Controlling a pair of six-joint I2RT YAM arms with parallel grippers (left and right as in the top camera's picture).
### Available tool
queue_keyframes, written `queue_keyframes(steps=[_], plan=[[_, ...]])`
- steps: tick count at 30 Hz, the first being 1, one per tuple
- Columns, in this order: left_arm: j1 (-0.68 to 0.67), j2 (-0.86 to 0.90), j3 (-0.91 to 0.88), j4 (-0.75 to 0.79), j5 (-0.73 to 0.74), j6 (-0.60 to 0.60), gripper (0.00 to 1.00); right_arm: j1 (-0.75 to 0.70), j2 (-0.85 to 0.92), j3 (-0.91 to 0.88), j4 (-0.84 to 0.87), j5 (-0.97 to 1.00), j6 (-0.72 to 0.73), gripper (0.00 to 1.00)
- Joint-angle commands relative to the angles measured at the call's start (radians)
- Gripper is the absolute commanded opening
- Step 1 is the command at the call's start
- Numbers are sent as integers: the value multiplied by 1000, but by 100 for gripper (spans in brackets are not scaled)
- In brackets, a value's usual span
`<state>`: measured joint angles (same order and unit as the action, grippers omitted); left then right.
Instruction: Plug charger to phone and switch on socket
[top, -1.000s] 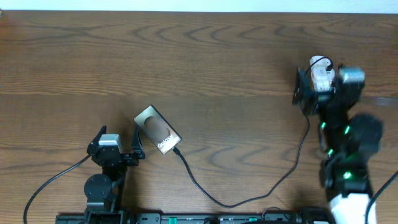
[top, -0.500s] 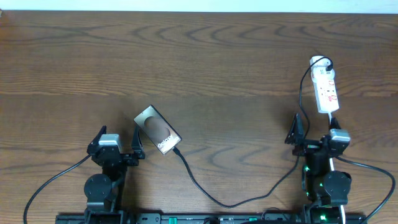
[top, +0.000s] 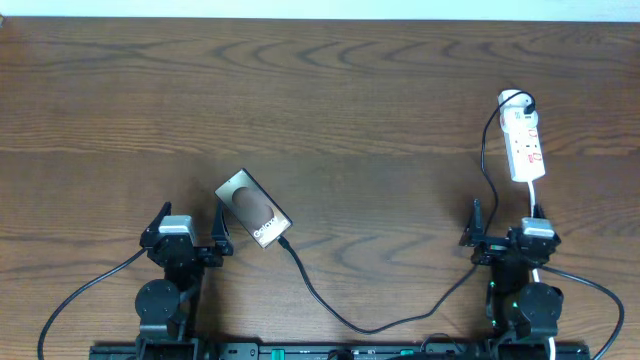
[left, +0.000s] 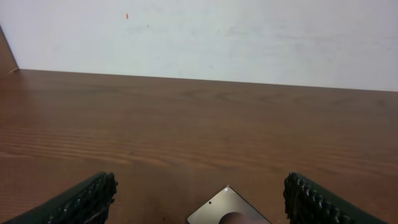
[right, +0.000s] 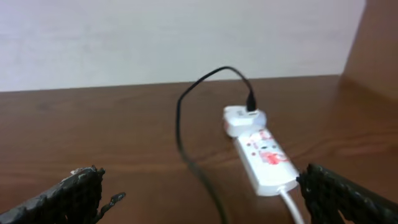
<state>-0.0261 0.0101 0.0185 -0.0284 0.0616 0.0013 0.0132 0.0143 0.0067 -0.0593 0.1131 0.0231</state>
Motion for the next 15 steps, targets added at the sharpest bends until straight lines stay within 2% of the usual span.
queue_keyframes(steps=[1, 5, 15], plan=[[5, -6, -14, -38, 6, 13, 88, -15, -10, -1, -8, 4, -69, 99], [5, -6, -14, -38, 6, 13, 88, -27, -10, -1, -8, 0, -111, 99], [5, -6, -14, -38, 6, 13, 88, -36, -10, -1, -8, -3, -107, 99]])
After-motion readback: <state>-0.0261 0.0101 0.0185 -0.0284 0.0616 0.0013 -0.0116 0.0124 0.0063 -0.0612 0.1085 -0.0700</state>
